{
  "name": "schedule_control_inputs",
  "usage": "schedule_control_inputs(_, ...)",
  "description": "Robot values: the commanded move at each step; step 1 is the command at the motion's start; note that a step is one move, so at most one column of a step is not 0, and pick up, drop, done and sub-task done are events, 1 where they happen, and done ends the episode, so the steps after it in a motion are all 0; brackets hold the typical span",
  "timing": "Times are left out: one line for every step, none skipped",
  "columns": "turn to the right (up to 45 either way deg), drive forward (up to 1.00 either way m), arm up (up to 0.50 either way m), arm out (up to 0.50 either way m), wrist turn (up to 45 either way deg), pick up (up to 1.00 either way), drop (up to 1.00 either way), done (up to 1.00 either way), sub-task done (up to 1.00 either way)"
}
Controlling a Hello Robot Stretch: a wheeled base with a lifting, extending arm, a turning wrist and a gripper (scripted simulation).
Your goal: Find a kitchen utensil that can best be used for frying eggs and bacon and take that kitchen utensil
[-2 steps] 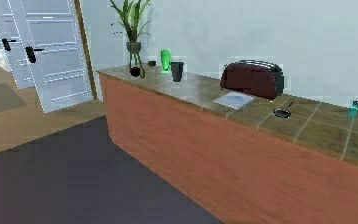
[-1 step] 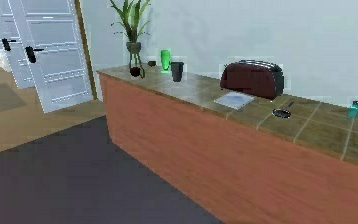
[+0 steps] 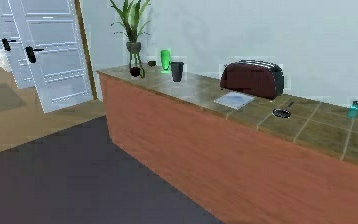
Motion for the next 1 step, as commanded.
schedule_control_inputs(0.0, 0.00, 0.10, 0.00, 0.0, 0.00, 0.00, 0.00, 0.00)
